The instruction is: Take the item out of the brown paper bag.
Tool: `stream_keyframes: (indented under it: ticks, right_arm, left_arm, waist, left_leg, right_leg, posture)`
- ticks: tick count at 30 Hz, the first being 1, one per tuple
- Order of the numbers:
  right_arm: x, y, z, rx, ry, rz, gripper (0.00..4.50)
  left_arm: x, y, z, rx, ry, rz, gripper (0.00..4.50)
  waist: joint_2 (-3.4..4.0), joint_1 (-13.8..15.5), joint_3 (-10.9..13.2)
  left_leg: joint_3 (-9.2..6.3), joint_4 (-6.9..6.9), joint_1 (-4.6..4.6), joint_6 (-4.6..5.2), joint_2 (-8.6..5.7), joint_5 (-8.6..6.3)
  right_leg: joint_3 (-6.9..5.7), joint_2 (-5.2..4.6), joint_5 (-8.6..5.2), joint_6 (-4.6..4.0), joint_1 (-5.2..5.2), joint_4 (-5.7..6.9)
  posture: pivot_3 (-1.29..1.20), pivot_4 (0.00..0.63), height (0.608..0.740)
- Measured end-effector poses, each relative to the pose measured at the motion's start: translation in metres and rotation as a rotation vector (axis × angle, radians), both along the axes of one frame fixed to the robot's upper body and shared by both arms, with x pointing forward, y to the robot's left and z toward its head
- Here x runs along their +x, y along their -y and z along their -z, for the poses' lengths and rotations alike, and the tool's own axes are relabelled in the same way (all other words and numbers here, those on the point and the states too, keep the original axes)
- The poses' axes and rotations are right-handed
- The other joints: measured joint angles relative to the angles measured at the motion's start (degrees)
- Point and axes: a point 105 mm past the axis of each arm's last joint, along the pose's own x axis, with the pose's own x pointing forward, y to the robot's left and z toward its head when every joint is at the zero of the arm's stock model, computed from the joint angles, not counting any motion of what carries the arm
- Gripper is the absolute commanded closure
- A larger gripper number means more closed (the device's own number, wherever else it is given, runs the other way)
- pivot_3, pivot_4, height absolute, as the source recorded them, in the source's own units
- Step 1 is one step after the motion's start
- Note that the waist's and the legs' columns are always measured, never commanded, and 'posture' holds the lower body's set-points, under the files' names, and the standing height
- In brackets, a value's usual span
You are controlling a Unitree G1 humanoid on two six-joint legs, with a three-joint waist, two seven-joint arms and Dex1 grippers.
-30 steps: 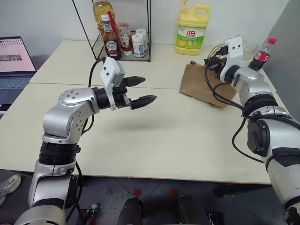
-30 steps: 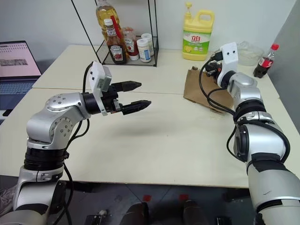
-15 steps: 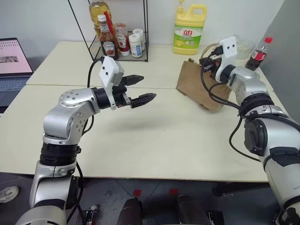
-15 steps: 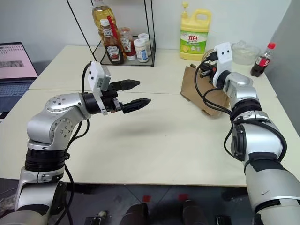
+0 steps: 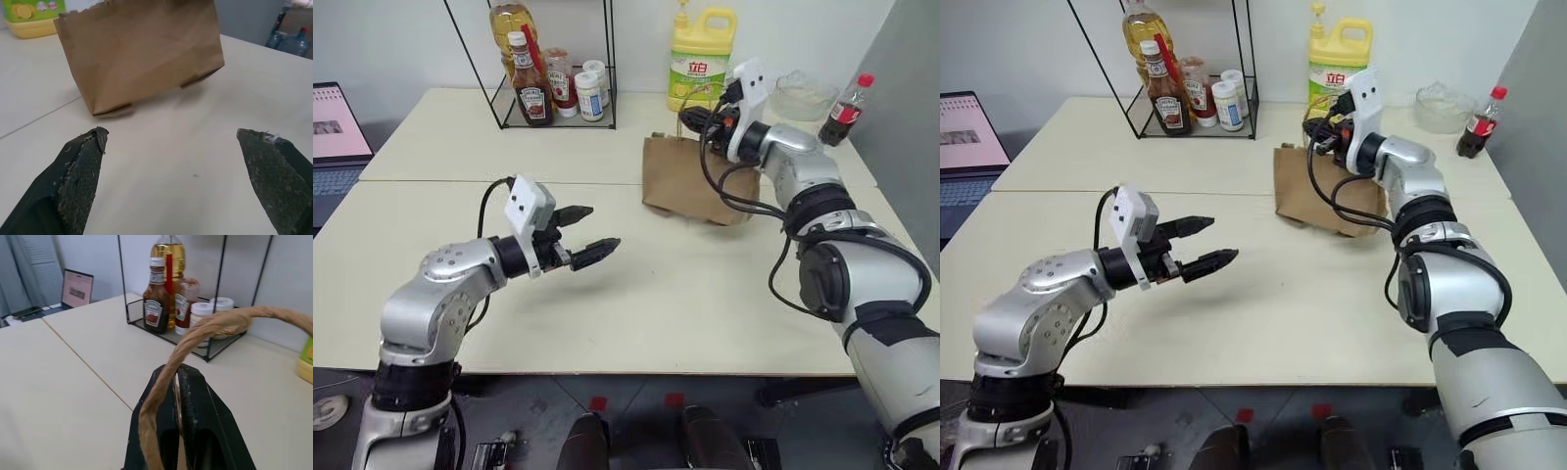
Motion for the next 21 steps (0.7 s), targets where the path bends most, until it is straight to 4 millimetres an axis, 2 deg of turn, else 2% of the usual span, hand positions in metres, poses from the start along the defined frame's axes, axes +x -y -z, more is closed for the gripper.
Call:
stream_keyframes:
  ticks: [5,9,15,21]
  right_arm:
    - [-0.008,-0.025,-0.015,0.047,0.028,-0.089,4.49]
    - [-0.018,-0.048,-0.028,0.102,0.054,-0.176,4.49]
    - [-0.026,-0.073,-0.031,0.168,0.043,-0.249,4.49]
    - [-0.036,-0.100,-0.025,0.191,0.019,-0.318,4.49]
  left_arm:
    - [-0.004,-0.009,-0.006,-0.053,0.021,-0.089,0.00]
    - [-0.010,-0.020,0.001,-0.084,0.006,-0.179,0.00]
    - [-0.021,-0.024,0.009,-0.112,-0.019,-0.237,0.00]
    - [-0.029,-0.027,0.018,-0.150,-0.042,-0.307,0.00]
  waist:
    - [0.00,0.1,0.0]
    - [0.00,0.1,0.0]
    - [0.00,0.1,0.0]
    - [-0.01,0.2,0.0]
  left_leg:
    - [0.00,0.02,0.00,0.00,0.00,0.00]
    - [-0.01,0.02,0.01,0.01,0.01,-0.01]
    - [-0.01,0.02,0.01,0.04,0.01,-0.03]
    - [-0.02,0.02,0.00,0.05,0.01,-0.03]
  right_leg:
    - [0.00,0.00,0.00,0.00,0.00,0.00]
    - [-0.01,0.00,0.00,-0.01,0.00,0.01]
    - [-0.02,0.00,0.00,-0.01,0.00,0.03]
    - [-0.02,0.00,0.00,-0.01,0.01,0.01]
  posture:
    - [0.00,0.150,0.740]
    - [0.00,0.150,0.740]
    - [0.00,0.150,0.740]
    - [0.00,0.150,0.740]
